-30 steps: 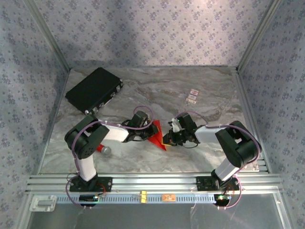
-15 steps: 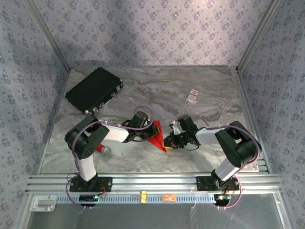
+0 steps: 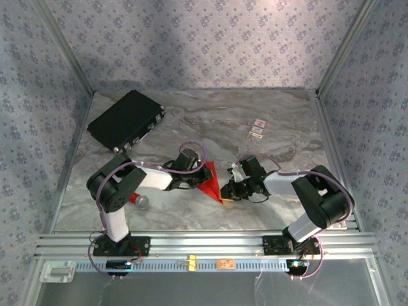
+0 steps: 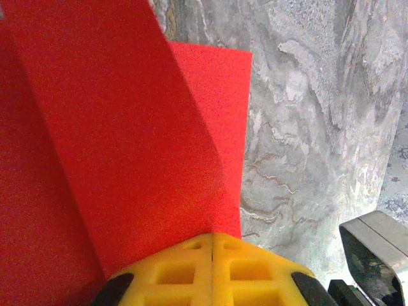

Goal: Fold a paper plane with a square sheet of paper (pick it up from the middle)
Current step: Fourth fold the wing at the center of the table.

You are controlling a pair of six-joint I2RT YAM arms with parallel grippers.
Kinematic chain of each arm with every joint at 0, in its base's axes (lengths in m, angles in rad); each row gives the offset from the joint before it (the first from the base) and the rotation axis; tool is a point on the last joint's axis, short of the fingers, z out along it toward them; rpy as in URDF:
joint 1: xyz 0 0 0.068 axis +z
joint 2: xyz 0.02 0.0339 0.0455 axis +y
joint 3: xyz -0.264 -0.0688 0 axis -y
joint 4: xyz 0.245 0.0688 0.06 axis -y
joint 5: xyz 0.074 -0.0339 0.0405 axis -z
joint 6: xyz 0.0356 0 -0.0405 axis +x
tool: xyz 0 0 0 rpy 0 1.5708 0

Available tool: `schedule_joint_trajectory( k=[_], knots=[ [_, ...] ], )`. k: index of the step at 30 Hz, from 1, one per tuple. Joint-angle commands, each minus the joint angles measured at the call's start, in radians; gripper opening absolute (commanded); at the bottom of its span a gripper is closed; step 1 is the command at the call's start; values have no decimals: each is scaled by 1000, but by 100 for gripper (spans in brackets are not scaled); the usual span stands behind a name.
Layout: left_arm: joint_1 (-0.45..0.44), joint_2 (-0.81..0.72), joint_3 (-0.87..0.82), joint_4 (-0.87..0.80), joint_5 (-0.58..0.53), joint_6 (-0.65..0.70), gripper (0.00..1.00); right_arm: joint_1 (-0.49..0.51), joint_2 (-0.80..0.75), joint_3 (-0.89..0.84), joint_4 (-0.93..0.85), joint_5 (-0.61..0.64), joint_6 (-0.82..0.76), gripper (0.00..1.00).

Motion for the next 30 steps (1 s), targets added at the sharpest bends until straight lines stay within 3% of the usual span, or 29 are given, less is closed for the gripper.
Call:
schedule_joint_trajectory(
  k=[1,7,18,26,30],
  knots=[
    [3,37,-16,-24,-19,1,6,-2,8,-17,-68,17,-28,7],
    [3,36,-18,-22,-19,0,6,1,16,-28,-88,39,-31,4],
    [4,37,-23,-19,-21,-1,6,5,-21,-34,-138,45,-55,13],
    [5,39,-19,-17,-19,-3,6,6,-2,-42,-157,70,-65,4],
    [5,38,-20,-19,-19,-2,6,6,-23,-48,-166,75,-61,10]
  ],
)
